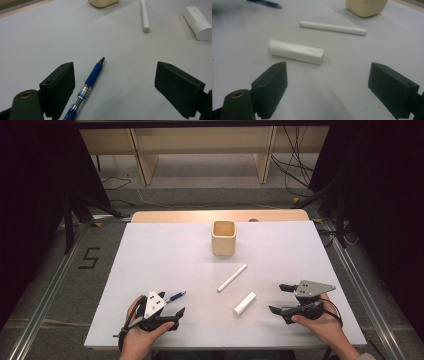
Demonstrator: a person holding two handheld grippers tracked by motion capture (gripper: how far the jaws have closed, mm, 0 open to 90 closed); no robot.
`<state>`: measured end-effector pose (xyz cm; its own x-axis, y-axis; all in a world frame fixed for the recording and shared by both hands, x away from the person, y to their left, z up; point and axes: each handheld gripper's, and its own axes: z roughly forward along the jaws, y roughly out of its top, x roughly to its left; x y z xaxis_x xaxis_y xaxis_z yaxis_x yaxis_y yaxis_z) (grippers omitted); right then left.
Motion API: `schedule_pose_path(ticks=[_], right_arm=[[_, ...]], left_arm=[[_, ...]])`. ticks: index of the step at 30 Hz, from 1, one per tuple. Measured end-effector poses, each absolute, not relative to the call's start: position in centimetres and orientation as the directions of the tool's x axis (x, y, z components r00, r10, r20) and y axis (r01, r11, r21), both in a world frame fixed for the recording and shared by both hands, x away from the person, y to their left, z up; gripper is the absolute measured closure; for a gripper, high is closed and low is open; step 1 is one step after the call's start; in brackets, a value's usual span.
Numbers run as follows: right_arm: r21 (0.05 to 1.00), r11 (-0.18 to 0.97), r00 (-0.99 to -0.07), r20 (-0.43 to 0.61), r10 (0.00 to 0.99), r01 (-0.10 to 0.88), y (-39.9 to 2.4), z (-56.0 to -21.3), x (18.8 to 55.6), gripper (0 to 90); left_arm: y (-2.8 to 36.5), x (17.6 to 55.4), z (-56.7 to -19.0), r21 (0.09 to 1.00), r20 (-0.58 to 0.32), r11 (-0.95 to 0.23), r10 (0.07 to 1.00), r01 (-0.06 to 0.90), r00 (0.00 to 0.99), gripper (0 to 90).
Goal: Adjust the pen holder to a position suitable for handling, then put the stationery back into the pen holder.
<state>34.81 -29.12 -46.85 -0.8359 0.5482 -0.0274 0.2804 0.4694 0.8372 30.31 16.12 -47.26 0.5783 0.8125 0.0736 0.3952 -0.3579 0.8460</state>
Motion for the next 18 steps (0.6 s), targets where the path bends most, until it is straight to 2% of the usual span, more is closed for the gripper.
schedule_pose_path(ticks=[13, 18], right_arm=[[0.841, 0.466, -0.835, -0.031, 0.549, 0.276, -29.1, -46.81, 34.77, 17.0], [0.836, 0.473, -0.836, -0.032, 0.548, 0.279, -29.1, -46.87, 34.79, 17.0]], left_arm=[[16.25, 30.53, -47.06, 0.84, 0.088, -0.368, 0.817, 0.399, 0.569, 17.0], [16.56, 30.56, -46.7, 0.831, 0.109, -0.388, 0.816, 0.398, 0.568, 20.7]])
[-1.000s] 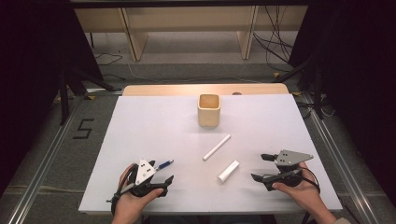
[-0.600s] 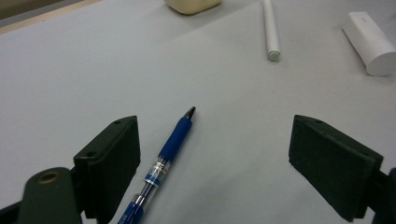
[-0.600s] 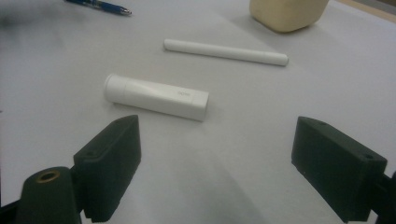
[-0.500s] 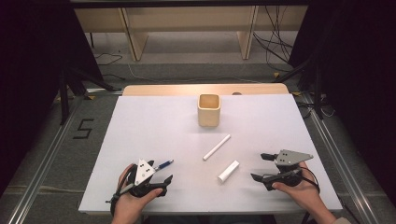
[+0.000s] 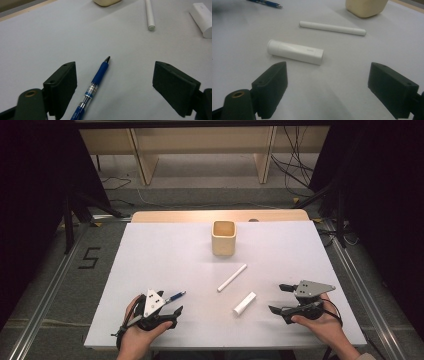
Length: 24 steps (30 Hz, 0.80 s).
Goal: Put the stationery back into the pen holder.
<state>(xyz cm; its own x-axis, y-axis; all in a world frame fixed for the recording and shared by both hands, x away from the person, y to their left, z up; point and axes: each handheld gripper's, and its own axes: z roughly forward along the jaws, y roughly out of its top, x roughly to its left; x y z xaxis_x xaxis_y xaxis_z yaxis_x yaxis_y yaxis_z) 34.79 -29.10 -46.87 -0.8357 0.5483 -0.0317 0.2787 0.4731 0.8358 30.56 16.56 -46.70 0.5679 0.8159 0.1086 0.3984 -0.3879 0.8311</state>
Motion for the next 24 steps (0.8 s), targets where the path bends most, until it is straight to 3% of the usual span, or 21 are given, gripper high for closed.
schedule_pose_path(ticks=[9, 14, 24], right_arm=[[0.841, 0.466, -0.836, -0.03, 0.548, 0.275, -29.5, -46.8, 34.6, 17.2], [0.842, 0.47, -0.84, -0.037, 0.542, 0.266, -29.2, -46.8, 34.6, 17.2], [0.838, 0.474, -0.842, -0.035, 0.538, 0.268, -29.0, -46.9, 34.8, 17.2]], left_arm=[[18.2, 32.1, -46.3, 0.759, 0.154, -0.46, 0.814, 0.46, 0.56, 30.9], [20.0, 33.5, -46.3, 0.72, 0.114, -0.46, 0.817, 0.52, 0.565, 36.0], [21.3, 34.7, -46.8, 0.673, 0.089, -0.507, 0.778, 0.538, 0.622, 42.1]])
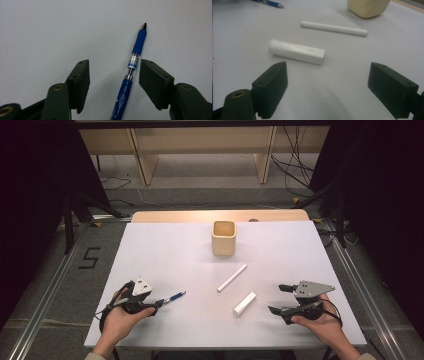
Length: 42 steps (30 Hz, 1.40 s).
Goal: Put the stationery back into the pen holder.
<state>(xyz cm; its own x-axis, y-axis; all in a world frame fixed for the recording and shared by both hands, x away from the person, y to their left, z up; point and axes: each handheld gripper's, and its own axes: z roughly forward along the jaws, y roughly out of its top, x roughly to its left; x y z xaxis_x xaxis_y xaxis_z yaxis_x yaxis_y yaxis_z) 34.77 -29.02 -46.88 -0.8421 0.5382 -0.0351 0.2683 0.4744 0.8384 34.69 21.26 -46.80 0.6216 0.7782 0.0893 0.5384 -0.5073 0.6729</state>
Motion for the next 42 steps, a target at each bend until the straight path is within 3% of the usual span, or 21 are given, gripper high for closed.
schedule_pose_path(ticks=[7, 26, 42], right_arm=[[0.838, 0.475, -0.843, -0.036, 0.537, 0.268, -29.0, -46.9, 34.8, 17.2], [0.839, 0.476, -0.845, -0.037, 0.534, 0.264, -29.0, -46.9, 34.8, 17.2], [0.839, 0.474, -0.844, -0.034, 0.535, 0.267, -29.0, -46.8, 34.7, 17.2]], left_arm=[[20.8, 35.0, -47.4, 0.617, 0.092, -0.576, 0.729, 0.536, 0.679, 46.6], [20.7, 35.3, -47.7, 0.554, 0.059, -0.624, 0.69, 0.551, 0.721, 62.7], [20.8, 35.7, -47.7, 0.538, 0.034, -0.634, 0.674, 0.555, 0.738, 67.0]])
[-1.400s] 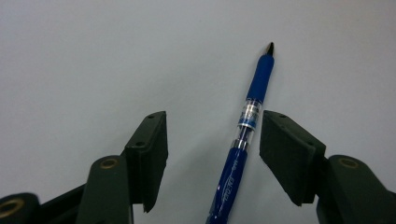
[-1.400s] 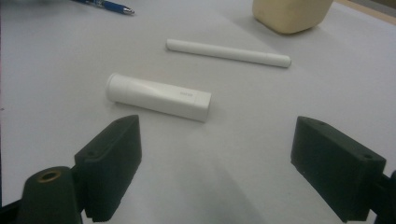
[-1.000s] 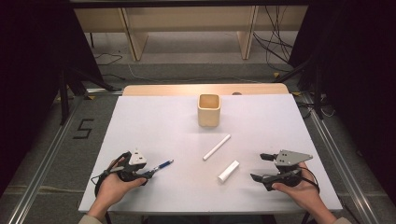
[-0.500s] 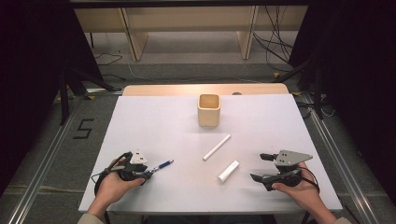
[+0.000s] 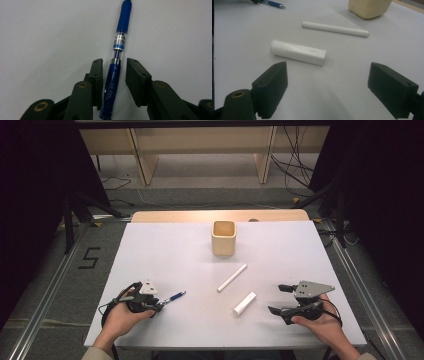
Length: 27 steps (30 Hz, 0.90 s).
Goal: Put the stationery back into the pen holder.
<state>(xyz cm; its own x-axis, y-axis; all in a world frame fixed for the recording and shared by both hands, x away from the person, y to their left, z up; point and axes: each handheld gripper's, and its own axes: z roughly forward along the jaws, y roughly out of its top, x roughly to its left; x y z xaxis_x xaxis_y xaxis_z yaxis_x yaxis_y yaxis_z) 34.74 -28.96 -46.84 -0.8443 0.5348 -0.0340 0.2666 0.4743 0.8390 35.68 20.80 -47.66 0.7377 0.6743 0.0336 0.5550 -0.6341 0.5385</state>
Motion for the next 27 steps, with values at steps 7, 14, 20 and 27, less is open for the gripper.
schedule_pose_path(ticks=[7, 14, 20, 27], right_arm=[[0.84, 0.473, -0.845, -0.033, 0.534, 0.266, -28.95, -46.82, 34.7, 17.2], [0.84, 0.475, -0.847, -0.034, 0.531, 0.264, -28.97, -46.79, 34.68, 17.2], [0.839, 0.475, -0.847, -0.033, 0.531, 0.266, -28.95, -46.79, 34.67, 17.2], [0.84, 0.474, -0.848, -0.033, 0.529, 0.263, -28.94, -46.79, 34.67, 17.2]], left_arm=[[20.66, 35.79, -47.58, 0.526, 0.027, -0.643, 0.667, 0.556, 0.745, 69.9], [20.67, 35.97, -47.54, 0.52, 0.009, -0.627, 0.683, 0.58, 0.731, 71.7], [20.64, 36.09, -47.49, 0.514, -0.003, -0.625, 0.683, 0.587, 0.73, 74.6], [20.58, 36.14, -47.45, 0.509, -0.003, -0.634, 0.675, 0.582, 0.738, 76.5]])
